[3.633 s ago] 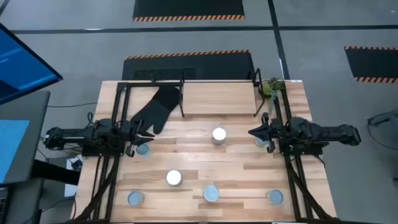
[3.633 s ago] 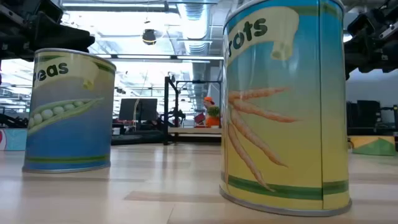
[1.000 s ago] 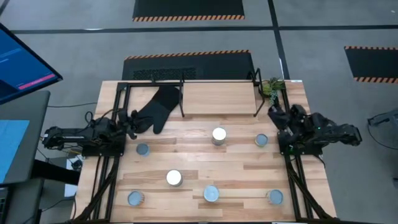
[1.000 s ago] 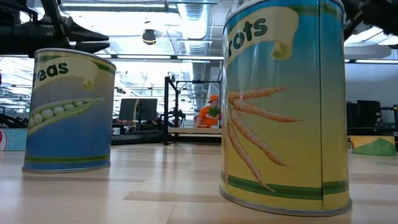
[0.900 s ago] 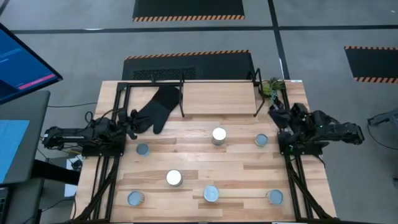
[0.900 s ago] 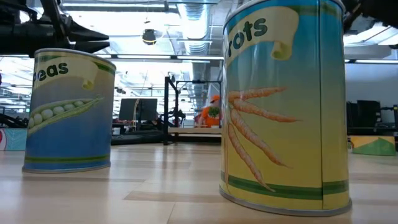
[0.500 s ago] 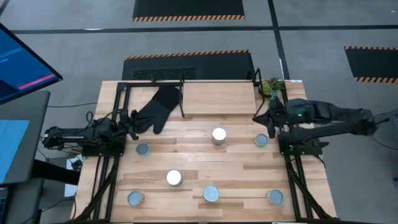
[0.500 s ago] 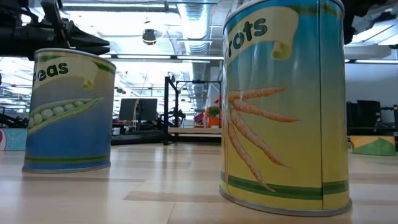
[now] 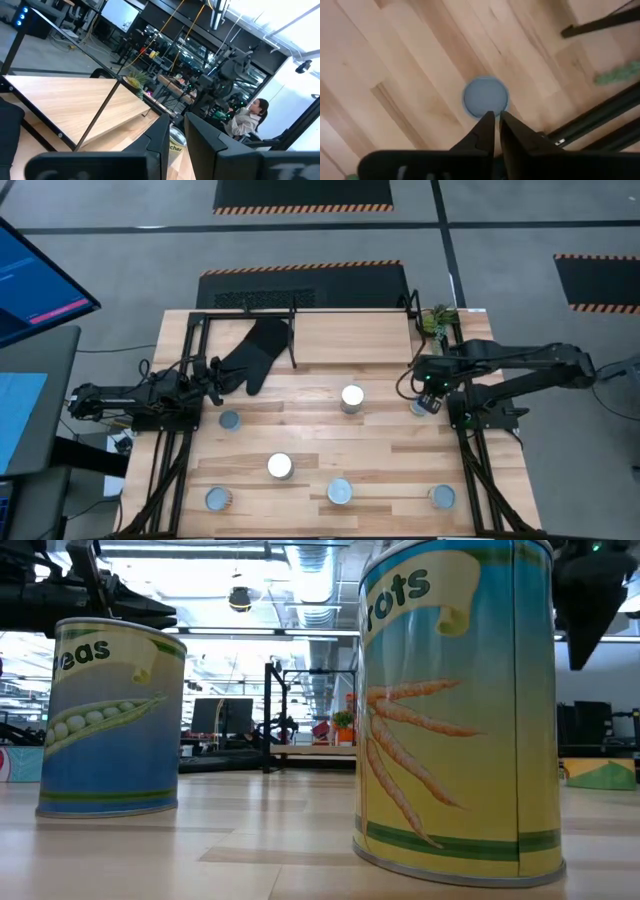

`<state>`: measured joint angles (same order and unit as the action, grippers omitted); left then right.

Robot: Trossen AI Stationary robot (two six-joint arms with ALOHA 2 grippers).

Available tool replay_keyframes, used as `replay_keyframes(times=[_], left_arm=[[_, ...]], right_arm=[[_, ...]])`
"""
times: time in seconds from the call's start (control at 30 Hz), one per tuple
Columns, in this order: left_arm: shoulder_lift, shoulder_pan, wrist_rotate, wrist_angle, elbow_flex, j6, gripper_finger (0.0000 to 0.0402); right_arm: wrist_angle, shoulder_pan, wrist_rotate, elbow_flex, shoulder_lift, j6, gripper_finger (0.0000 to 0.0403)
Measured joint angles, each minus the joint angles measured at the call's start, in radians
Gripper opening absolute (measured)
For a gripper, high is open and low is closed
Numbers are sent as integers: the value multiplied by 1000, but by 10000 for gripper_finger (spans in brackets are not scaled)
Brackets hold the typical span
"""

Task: Pick and place cans onto a shelf
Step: Put the canned mushroom on the shelf

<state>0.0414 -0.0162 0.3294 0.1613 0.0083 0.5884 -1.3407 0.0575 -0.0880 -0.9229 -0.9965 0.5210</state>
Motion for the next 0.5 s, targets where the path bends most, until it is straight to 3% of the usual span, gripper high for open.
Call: replay_keyframes(times=[0.27,0.5], left_arm=[[0,0,69,-25,0,-1,50],[0,0,78,-40,0,11,50]], right_arm=[[134,96,56,129,-1,-32,111],[206,171,42,255,-65,-88,167]])
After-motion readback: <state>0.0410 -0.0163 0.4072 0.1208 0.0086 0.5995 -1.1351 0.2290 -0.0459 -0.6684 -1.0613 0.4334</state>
